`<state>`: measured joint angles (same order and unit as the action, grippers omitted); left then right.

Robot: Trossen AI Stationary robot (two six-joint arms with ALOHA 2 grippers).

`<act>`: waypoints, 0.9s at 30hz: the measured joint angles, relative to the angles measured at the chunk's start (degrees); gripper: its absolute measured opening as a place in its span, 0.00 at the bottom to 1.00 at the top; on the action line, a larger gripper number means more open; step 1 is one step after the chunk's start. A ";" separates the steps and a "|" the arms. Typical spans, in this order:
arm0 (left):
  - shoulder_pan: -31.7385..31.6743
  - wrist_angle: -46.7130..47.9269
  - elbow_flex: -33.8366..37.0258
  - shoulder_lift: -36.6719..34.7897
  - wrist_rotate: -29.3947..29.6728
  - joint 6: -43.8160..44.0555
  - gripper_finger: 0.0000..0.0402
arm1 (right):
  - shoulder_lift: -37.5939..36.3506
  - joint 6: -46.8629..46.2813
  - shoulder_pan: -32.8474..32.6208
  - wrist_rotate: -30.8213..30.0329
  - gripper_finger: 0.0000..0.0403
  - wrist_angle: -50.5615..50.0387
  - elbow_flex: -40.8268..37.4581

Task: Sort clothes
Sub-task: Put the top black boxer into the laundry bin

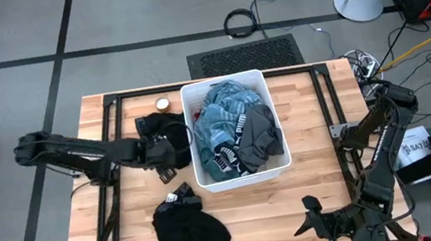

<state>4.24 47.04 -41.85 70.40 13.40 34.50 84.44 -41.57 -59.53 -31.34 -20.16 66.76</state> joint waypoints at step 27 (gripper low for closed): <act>-5.33 -14.88 8.63 -2.30 -17.23 5.57 0.03 | 0.00 -4.69 -0.22 -0.13 0.55 -2.39 0.00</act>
<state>-1.10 32.16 -33.21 68.10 -3.83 40.07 84.44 -46.26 -59.75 -31.48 -22.55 66.76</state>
